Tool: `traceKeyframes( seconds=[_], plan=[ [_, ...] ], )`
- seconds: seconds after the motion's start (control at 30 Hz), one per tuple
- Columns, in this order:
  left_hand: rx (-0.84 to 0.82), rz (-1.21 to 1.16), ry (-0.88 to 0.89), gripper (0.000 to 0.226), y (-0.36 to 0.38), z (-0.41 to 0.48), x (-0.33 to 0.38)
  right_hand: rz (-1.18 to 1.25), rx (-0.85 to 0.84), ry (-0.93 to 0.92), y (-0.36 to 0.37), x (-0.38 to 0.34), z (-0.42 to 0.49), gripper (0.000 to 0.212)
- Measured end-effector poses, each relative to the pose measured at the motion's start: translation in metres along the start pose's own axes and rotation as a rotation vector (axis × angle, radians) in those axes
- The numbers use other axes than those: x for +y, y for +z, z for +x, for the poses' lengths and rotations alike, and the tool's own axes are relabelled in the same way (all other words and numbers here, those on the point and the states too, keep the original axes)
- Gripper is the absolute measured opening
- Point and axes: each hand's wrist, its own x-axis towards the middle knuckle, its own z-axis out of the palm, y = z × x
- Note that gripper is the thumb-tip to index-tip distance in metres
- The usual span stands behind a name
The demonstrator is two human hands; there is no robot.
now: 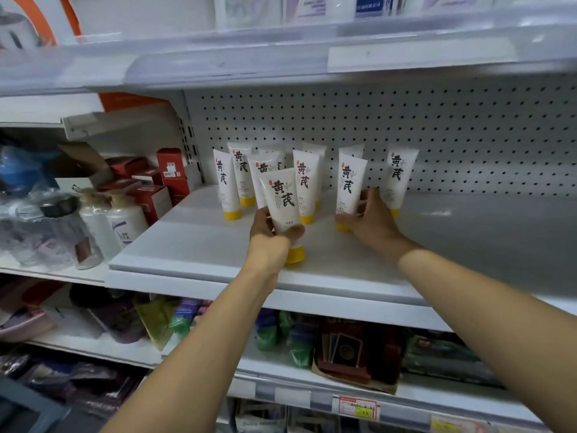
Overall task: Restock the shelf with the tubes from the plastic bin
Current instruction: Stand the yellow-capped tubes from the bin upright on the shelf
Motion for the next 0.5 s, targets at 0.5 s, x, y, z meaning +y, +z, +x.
traceKeyframes(
  seconds=[0.5],
  plan=[
    [-0.061, -0.035, 0.018, 0.037, 0.044, -0.014, 0.013, -0.219, -0.203, -0.181, -0.017, -0.053, -0.083, 0.043]
  ],
)
